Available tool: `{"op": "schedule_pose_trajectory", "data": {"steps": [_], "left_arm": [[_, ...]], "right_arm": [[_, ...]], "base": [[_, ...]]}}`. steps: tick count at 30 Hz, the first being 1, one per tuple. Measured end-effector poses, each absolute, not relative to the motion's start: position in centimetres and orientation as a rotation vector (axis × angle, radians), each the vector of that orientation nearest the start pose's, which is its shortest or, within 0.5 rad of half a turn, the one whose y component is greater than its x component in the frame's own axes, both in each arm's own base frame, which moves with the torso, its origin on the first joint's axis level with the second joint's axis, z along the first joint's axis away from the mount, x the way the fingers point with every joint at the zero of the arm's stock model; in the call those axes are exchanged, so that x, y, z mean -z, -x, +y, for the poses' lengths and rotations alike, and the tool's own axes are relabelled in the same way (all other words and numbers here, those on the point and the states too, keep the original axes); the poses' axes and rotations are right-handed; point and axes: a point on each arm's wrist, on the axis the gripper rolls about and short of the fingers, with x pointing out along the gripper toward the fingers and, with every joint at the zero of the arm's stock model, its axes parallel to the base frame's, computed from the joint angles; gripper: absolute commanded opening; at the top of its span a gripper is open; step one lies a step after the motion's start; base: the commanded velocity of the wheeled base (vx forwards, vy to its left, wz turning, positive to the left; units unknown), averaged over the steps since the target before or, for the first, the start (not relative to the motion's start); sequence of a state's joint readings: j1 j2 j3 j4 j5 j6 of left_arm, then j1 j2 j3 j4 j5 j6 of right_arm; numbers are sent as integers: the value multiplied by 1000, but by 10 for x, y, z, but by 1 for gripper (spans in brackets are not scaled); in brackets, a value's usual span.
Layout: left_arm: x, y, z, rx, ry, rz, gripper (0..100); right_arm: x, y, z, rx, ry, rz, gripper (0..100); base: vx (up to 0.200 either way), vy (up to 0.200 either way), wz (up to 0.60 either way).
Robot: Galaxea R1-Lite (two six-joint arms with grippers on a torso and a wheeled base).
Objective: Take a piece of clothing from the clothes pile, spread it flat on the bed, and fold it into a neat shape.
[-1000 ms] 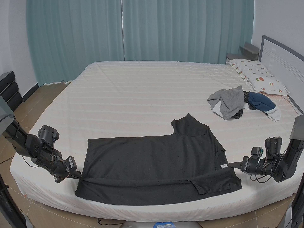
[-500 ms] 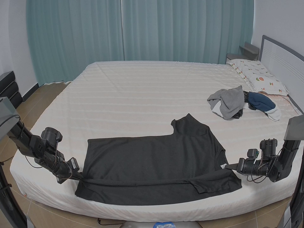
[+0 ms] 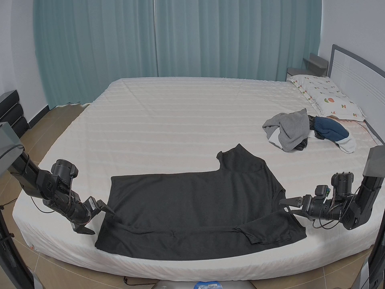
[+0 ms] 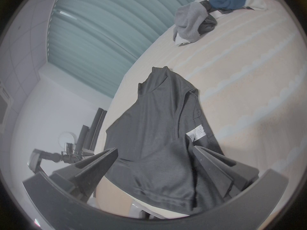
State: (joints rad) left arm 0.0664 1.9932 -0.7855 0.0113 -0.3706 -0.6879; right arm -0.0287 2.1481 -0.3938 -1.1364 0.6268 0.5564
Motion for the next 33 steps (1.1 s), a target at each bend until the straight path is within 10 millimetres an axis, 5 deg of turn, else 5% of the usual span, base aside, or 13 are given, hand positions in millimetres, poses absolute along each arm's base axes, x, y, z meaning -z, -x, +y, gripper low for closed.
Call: {"op": "schedule_pose_trajectory", "data": {"steps": [11, 33], "left_arm": [[-66, -273, 22, -73, 997, 1210, 100], [-72, -274, 27, -55, 1014, 1175, 100]], "right_arm": [[-20, -274, 6, -350, -789, 744, 100], [-19, -271, 7, -346, -792, 754, 100]], "base": [[0, 91, 0], [0, 9, 0]]}}
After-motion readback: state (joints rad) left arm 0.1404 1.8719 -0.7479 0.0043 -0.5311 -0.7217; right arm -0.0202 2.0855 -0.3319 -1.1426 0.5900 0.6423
